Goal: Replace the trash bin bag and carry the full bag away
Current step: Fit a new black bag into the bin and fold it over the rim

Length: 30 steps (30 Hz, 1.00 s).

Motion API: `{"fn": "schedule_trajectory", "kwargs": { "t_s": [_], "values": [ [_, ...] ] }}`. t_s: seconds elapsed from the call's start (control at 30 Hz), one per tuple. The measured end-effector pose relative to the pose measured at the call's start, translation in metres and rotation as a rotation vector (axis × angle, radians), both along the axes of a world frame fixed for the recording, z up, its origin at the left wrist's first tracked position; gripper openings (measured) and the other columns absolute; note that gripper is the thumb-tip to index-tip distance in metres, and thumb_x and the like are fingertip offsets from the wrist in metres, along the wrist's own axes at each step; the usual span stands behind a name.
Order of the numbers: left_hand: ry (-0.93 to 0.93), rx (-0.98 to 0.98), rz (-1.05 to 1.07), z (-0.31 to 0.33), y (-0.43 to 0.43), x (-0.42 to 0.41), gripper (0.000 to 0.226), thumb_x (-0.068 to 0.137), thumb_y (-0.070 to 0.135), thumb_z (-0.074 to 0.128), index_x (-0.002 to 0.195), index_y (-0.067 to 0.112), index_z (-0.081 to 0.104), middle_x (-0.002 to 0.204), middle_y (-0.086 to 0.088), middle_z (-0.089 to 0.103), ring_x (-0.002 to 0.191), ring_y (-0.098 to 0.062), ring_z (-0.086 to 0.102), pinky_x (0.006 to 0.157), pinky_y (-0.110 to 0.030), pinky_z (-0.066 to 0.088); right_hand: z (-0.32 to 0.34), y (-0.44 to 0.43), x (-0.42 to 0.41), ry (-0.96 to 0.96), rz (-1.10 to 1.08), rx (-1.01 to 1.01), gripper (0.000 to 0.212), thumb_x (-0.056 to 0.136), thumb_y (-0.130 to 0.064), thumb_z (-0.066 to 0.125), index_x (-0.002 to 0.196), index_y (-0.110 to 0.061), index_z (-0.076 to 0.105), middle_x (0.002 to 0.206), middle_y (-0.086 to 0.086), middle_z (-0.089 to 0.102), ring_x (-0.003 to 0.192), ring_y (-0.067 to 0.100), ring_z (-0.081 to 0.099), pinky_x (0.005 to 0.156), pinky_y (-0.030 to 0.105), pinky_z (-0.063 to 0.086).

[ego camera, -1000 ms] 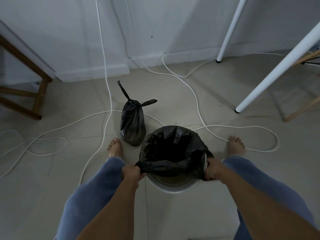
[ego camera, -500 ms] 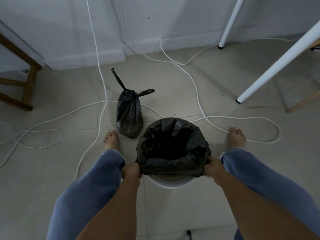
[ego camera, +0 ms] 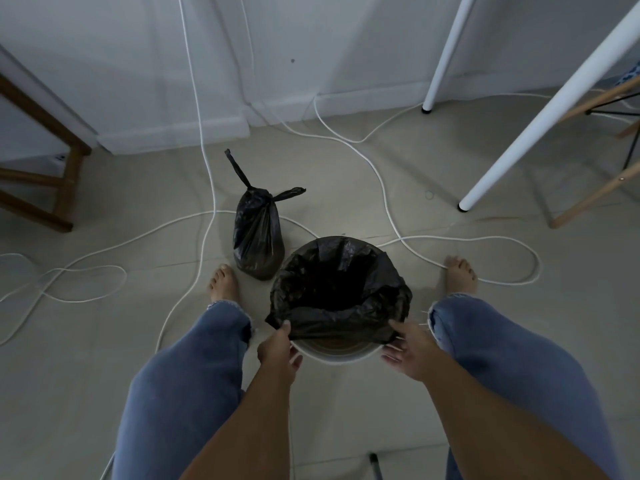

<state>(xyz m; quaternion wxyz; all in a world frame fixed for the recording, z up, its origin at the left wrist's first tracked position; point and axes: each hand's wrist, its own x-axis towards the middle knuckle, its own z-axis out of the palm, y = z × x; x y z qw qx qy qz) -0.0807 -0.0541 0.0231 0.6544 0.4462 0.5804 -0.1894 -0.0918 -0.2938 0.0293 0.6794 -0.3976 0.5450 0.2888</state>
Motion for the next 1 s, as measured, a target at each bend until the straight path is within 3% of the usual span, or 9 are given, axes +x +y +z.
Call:
{"fn": "schedule_trajectory", "kwargs": {
  "t_s": [0.1,0.17,0.33,0.5,0.67,0.77,0.8,0.9,1.0],
  "values": [
    [-0.023,0.156,0.076,0.008,-0.004,0.001,0.013,0.097,0.014,0.065,0.108,0.016,0.058,0.088,-0.007,0.059,0.078,-0.022,0.055,0.066,-0.035,0.048,-0.004,0.005,-0.006,-0.008,-0.033,-0.098,0.031,0.089,-0.008,0.064,0.118,0.001,0.057,0.086,0.013,0.063,0.076,0.026,0.060,0.085,0.041,0.046],
    [-0.043,0.173,0.121,0.005,-0.001,0.002,0.009,0.097,0.009,0.063,0.101,0.016,0.057,0.097,-0.010,0.061,0.082,-0.023,0.057,0.060,-0.032,0.047,-0.003,0.006,-0.009,-0.016,-0.030,-0.109,0.028,0.088,-0.001,0.064,0.115,0.000,0.056,0.084,0.013,0.064,0.075,0.025,0.061,0.086,0.040,0.046],
    [-0.028,0.182,0.139,0.003,0.001,-0.001,0.021,0.100,0.000,0.052,0.087,0.015,0.059,0.106,-0.013,0.060,0.096,-0.031,0.058,0.063,-0.033,0.049,-0.005,0.005,-0.014,-0.037,-0.020,-0.081,0.026,0.088,0.009,0.057,0.110,-0.003,0.054,0.084,0.014,0.063,0.075,0.025,0.061,0.088,0.040,0.044],
    [0.048,0.220,0.052,-0.007,0.002,-0.002,0.031,0.094,-0.011,0.051,0.070,0.008,0.050,0.072,-0.014,0.052,0.057,-0.020,0.043,0.056,-0.027,0.035,-0.014,0.000,-0.019,-0.009,0.044,-0.131,0.022,0.089,0.014,0.052,0.102,-0.002,0.056,0.078,0.015,0.061,0.071,0.022,0.058,0.072,0.034,0.047],
    [0.068,0.242,0.002,-0.014,0.004,-0.002,0.026,0.091,-0.015,0.051,0.071,0.003,0.046,0.065,-0.015,0.048,0.053,-0.017,0.038,0.056,-0.027,0.030,-0.032,0.006,-0.010,0.098,0.136,-0.222,0.021,0.089,0.016,0.050,0.072,0.003,0.052,0.046,0.012,0.059,0.061,0.021,0.054,0.094,0.038,0.047],
    [0.095,0.251,-0.040,-0.021,0.006,-0.003,0.031,0.093,-0.015,0.047,0.068,0.003,0.048,0.065,-0.015,0.047,0.053,-0.018,0.037,0.056,-0.027,0.030,-0.047,0.010,-0.005,0.130,0.169,-0.219,0.025,0.091,0.013,0.048,0.069,0.000,0.047,0.029,0.009,0.048,0.047,0.019,0.052,0.098,0.037,0.049],
    [0.105,0.252,-0.040,-0.027,0.006,-0.003,0.031,0.093,-0.015,0.047,0.069,0.003,0.050,0.066,-0.015,0.048,0.054,-0.018,0.037,0.057,-0.027,0.031,-0.050,0.011,-0.006,0.125,0.172,-0.224,0.024,0.091,0.012,0.048,0.071,-0.001,0.047,0.034,0.010,0.051,0.050,0.019,0.052,0.092,0.035,0.052],
    [0.134,0.225,-0.058,-0.033,0.007,-0.004,0.026,0.093,-0.013,0.049,0.074,0.002,0.055,0.069,-0.016,0.054,0.056,-0.020,0.044,0.055,-0.029,0.036,-0.062,0.006,-0.014,0.055,0.190,-0.265,0.020,0.090,0.011,0.047,0.079,-0.006,0.050,0.073,0.012,0.058,0.066,0.020,0.058,0.053,0.022,0.056],
    [0.145,0.214,-0.037,-0.047,0.010,-0.003,0.028,0.093,-0.012,0.053,0.071,0.005,0.056,0.073,-0.015,0.058,0.060,-0.024,0.052,0.057,-0.032,0.044,-0.069,-0.001,-0.015,0.015,0.153,-0.283,0.018,0.091,0.011,0.045,0.084,-0.004,0.051,0.082,0.011,0.054,0.071,0.020,0.059,0.042,0.019,0.050]
  ]
}}
